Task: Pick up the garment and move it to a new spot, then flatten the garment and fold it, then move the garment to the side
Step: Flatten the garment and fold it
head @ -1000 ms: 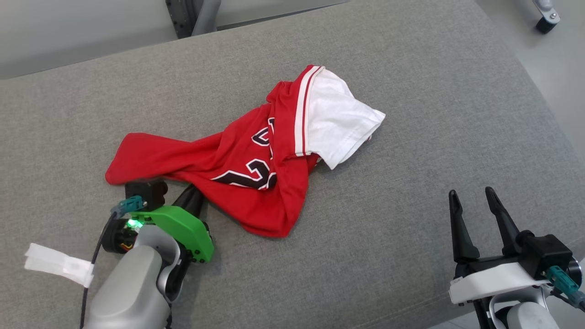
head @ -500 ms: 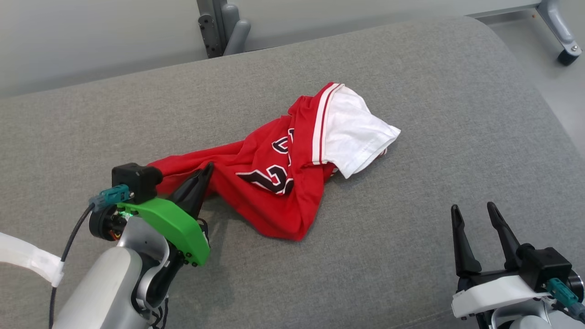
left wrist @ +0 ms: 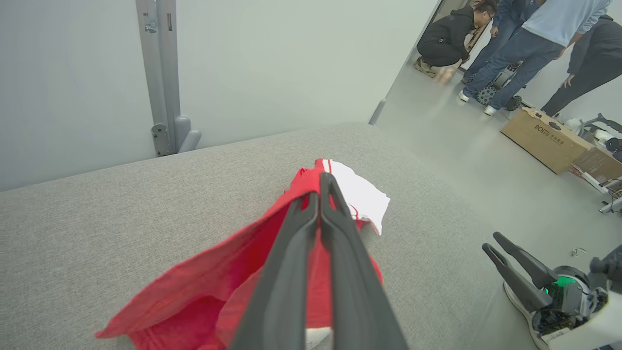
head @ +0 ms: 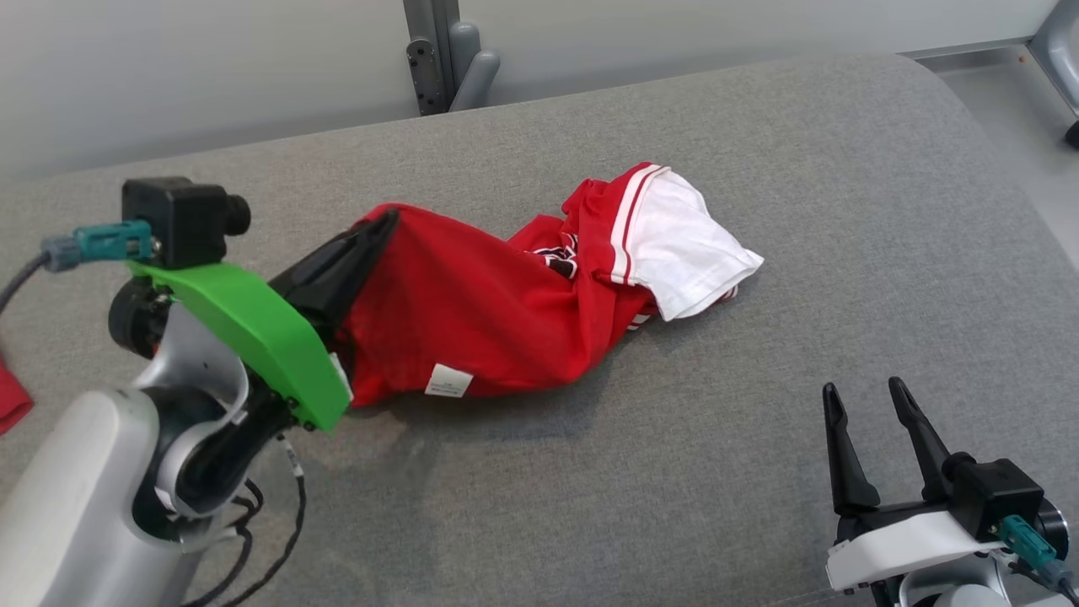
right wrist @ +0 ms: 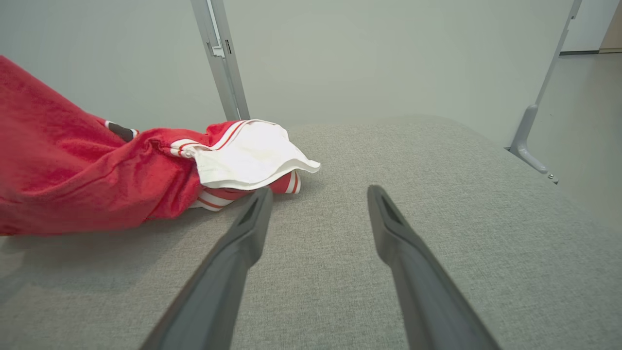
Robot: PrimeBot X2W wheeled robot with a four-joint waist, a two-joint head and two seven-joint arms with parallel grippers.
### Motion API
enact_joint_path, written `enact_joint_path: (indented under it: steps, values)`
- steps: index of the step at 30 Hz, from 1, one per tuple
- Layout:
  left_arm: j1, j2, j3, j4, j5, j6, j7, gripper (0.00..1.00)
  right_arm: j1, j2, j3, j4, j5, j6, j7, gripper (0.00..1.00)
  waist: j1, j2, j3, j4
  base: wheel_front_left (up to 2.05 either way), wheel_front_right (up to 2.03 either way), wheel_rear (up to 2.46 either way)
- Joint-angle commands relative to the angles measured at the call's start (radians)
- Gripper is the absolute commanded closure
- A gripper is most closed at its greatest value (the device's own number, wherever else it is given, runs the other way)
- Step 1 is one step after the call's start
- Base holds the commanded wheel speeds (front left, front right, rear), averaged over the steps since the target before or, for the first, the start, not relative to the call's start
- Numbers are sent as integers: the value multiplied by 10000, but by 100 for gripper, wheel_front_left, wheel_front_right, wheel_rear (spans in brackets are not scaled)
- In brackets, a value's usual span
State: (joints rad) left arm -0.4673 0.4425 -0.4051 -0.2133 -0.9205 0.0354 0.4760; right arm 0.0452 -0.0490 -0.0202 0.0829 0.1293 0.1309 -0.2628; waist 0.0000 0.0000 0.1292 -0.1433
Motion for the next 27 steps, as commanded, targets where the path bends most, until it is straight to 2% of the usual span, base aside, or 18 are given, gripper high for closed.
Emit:
enact_joint_path:
  steps: [1,5,10,15,18,23,27]
  values:
    - [-197,149,132,128,28,104,78,100,-83,-31,16,6,71,-3,-31,0,0,0,66,-39,0,0,0]
    - [-742,337,360,1233,137,483,400,100,-250,-29,188,-5,223,-3,-31,0,0,0,374,-192,0,0,0]
    - [-1268,429,574,3608,415,534,22,100,-653,-31,466,0,340,-3,-31,0,0,0,1002,-654,0,0,0]
    - [-1660,466,618,5823,773,214,-695,100,-1032,-29,473,-51,425,-3,-31,0,0,0,1722,-1097,0,0,0]
    - [-1897,362,682,6918,960,84,-1482,100,-1131,-26,438,-55,459,-3,-31,0,0,0,2031,-1245,0,0,0]
    - [-2199,149,672,8522,1347,-113,-2795,100,-1163,-28,357,-66,379,-3,-31,0,0,0,2239,-1282,0,0,0]
    - [-2367,-140,681,9268,1353,-299,-3411,100,-1122,-28,253,-80,238,-3,-31,0,0,0,2160,-1179,0,0,0]
